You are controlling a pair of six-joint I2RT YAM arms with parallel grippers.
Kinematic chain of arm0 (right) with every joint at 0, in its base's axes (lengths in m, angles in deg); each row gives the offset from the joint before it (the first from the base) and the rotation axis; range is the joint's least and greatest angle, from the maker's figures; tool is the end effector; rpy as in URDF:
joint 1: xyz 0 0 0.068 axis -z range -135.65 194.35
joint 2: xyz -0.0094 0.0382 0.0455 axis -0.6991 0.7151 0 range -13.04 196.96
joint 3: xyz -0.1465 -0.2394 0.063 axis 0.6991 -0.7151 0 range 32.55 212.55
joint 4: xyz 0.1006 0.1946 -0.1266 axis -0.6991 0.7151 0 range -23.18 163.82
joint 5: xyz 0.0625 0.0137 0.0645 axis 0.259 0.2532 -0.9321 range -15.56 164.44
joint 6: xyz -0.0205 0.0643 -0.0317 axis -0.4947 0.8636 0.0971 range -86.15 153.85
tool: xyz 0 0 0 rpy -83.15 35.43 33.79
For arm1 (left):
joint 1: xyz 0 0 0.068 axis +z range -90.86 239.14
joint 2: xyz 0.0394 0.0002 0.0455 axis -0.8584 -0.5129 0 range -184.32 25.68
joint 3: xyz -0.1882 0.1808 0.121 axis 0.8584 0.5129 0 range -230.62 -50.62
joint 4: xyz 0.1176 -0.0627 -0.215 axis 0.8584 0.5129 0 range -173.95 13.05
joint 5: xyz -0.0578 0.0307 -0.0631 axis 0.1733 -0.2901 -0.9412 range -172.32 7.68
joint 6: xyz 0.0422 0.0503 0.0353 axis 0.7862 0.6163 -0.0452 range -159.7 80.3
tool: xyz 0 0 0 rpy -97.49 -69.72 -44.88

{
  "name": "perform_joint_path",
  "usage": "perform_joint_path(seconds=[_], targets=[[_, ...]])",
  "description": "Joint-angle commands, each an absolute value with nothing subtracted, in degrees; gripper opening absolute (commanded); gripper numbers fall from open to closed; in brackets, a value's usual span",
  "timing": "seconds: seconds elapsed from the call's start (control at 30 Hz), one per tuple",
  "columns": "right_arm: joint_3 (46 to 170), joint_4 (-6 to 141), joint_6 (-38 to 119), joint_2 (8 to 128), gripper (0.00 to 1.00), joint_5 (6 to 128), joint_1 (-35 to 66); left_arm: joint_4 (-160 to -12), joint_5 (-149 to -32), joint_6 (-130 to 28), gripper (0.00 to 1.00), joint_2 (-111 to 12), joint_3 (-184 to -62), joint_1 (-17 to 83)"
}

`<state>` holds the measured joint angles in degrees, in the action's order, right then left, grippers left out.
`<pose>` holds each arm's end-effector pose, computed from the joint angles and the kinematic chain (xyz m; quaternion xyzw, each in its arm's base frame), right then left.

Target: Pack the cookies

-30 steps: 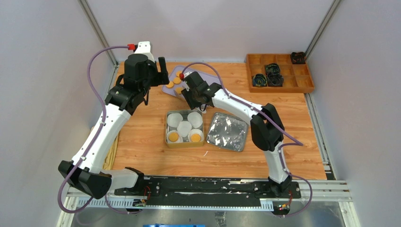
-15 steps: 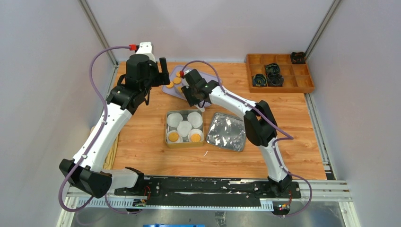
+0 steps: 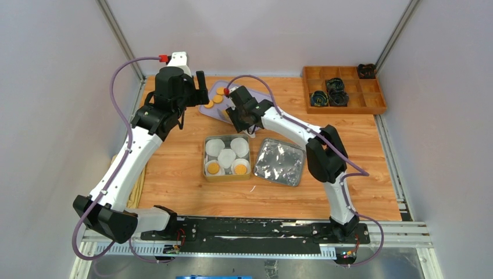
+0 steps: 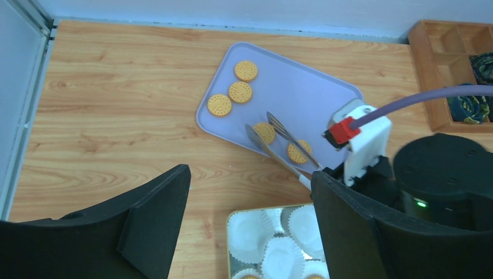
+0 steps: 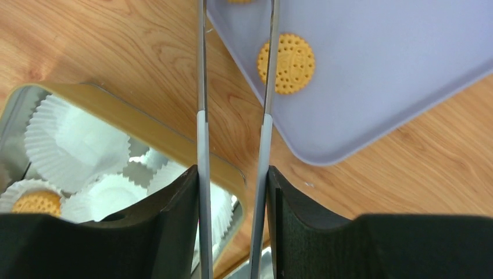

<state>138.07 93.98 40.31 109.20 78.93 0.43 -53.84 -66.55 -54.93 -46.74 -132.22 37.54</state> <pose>0.3710 0.3506 0.2448 -0.2807 0.8756 0.1340 0.3696 0.2707 -0.0888 0.4286 -0.0322 0.8191 -0.0701 0.5685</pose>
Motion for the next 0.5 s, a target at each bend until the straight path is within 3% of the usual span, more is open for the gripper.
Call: perform_joint_path(seconds=[0.0,0.47], targets=[[135.11,93.62,39.39,99.89,0.0,82.2,1.02,-55.0,-66.54,-55.25,0.81,-46.25,-131.43,37.43],[115.87,95.0,41.85,75.73,0.0,75.91,-4.43,-55.29,-67.84,-56.38,0.81,-46.6,-131.62,37.43]])
